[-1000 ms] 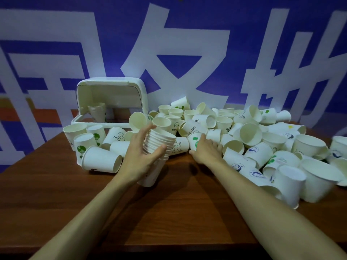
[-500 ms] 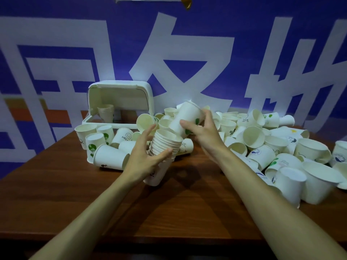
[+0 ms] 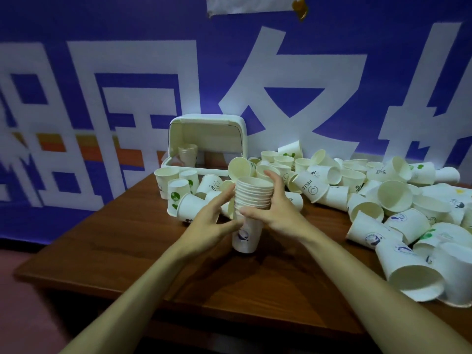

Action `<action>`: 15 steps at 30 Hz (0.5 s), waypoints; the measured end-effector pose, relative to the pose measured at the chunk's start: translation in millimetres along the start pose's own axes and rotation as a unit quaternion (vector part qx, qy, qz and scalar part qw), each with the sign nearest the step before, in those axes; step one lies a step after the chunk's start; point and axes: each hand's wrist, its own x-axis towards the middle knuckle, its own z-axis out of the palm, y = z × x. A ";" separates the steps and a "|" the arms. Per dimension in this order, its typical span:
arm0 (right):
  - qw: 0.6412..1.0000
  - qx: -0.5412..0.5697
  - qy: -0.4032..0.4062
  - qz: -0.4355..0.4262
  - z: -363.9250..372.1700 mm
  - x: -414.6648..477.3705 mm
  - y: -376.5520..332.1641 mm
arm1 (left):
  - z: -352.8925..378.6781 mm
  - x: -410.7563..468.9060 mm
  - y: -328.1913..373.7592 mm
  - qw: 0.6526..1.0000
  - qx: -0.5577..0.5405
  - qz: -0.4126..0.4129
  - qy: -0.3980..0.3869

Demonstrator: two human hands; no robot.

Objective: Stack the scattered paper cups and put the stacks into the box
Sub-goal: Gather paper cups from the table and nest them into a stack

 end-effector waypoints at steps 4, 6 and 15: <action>0.993 0.093 0.064 0.043 9.7 7.4 9.8 | -34.0 -12.8 -18.4 0.960 0.123 -0.076 0.241; 0.991 0.089 0.091 0.032 10.3 7.3 12.1 | -45.6 -13.9 -29.5 0.933 0.147 -0.145 0.296; 0.997 0.052 0.042 -0.034 8.1 -5.5 22.9 | -50.1 -6.6 -63.6 0.925 0.148 -0.204 0.284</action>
